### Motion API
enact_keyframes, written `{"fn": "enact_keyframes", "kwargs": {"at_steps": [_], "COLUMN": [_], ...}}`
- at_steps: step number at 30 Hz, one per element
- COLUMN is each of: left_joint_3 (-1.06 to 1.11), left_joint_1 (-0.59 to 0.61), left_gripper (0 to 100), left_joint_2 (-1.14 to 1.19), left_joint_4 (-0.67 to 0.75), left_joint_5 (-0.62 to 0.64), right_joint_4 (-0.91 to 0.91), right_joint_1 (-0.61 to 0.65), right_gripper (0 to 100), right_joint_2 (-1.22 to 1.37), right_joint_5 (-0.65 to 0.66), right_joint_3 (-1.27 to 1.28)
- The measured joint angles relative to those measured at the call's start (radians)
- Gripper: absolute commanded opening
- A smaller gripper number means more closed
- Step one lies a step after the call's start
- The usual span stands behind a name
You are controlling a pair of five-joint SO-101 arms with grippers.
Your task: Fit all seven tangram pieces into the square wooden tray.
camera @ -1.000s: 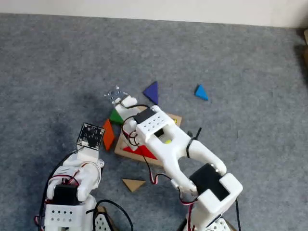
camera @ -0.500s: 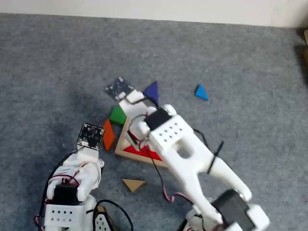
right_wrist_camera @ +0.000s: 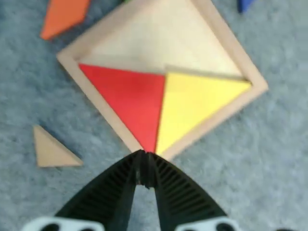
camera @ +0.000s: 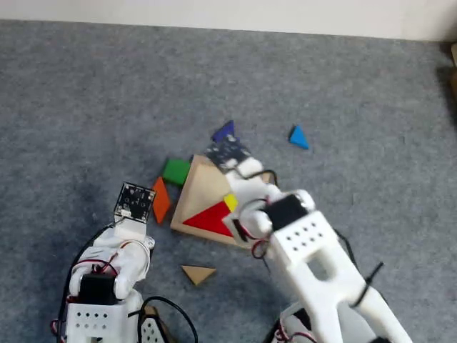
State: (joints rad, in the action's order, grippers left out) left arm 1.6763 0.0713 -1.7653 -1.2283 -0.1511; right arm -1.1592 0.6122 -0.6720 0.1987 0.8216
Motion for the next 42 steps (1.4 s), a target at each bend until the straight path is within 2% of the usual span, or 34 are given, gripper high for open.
{"fn": "enact_keyframes", "kwargs": {"at_steps": [7,12,15,19,25,32,37,42], "left_joint_3": [0.0,0.0,0.0,0.0,0.0,0.0,0.0,0.0], "left_joint_1": [0.0,0.0,0.0,0.0,0.0,0.0,0.0,0.0], "left_gripper": [1,1,1,1,1,1,1,1], "left_joint_2": [0.0,0.0,0.0,0.0,0.0,0.0,0.0,0.0], "left_joint_4": [0.0,0.0,0.0,0.0,0.0,0.0,0.0,0.0], "left_joint_5": [0.0,0.0,0.0,0.0,0.0,0.0,0.0,0.0], "right_joint_4": [0.0,0.0,0.0,0.0,0.006,0.011,0.012,0.012], "right_joint_1": [-0.169,-0.276,-0.31,-0.336,-0.382,-0.381,-0.384,-0.425], "right_gripper": [2.2,16.6,17.6,19.0,30.1,30.0,30.0,30.0], "right_joint_2": [-0.12,-0.106,-0.043,0.101,0.414,0.786,1.022,1.203], "right_joint_5": [0.0,-0.038,-0.109,-0.126,-0.133,-0.133,-0.058,-0.041], "right_joint_3": [0.083,0.083,0.06,-0.074,-0.373,-0.703,-0.922,-1.114]}}
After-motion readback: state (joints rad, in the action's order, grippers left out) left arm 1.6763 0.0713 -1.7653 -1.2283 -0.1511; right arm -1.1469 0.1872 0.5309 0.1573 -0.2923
